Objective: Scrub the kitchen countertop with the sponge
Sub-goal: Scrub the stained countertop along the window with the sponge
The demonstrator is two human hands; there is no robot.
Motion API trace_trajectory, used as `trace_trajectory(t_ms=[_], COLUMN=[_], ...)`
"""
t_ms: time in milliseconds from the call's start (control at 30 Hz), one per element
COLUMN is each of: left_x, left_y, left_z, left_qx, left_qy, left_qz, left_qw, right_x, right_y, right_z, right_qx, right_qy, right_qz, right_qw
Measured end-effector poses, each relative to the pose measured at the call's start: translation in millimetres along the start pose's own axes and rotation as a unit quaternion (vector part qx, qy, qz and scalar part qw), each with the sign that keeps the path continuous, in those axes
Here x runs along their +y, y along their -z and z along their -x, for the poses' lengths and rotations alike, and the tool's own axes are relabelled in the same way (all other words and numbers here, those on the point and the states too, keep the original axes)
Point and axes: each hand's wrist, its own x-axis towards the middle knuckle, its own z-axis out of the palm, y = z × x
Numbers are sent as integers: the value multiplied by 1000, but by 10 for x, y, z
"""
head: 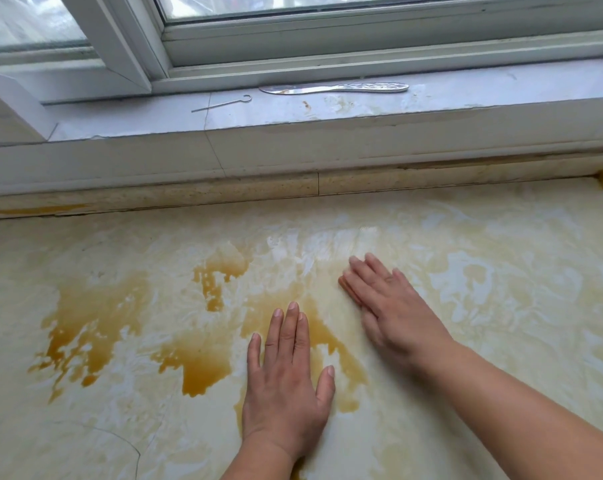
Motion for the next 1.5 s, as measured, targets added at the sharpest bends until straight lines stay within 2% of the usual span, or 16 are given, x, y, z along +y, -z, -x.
trace_trajectory(t_ms=[167,300,400,567,667,733,867,967,1033,1233,1300,1367,1500], left_x=[8,23,19,9,-34,-29,18,57,72,68,72,63,50], left_y=[5,62,54,100,231,415,634,565,516,508,521,516,503], left_z=[14,11,-14,-24,-305,-714,-1525,-1684,-1730,-1713,-1710,-1716,-1707], left_qx=[21,25,57,11,59,86,55,44,50,55,57,58,58], left_qy=[-1,-7,-12,-1,26,26,-19,-14,-10,-8,-7,-9,-10], left_qz=[33,19,-3,68,138,126,62,23,18,1,3,9,9], left_qw=[999,999,998,998,988,988,996,999,999,998,998,998,998], right_x=[355,285,78,-215,-151,-51,197,223,154,0,73,220,616], right_y=[256,331,306,177,172,182,299,323,266,155,187,256,445], right_z=[-469,-923,-1148,-1184,-1005,-884,-849,-982,-1092,-1164,-1134,-1080,-801], right_qx=[119,168,131,59,52,42,80,133,141,76,65,67,140], right_qy=[-165,-220,-205,-96,-64,-45,-104,-175,-187,-59,-46,-78,-217], right_qz=[-85,-80,-34,-23,-21,-13,-18,-17,-2,7,6,0,-32], right_qw=[975,958,969,993,996,998,991,976,972,995,997,995,966])
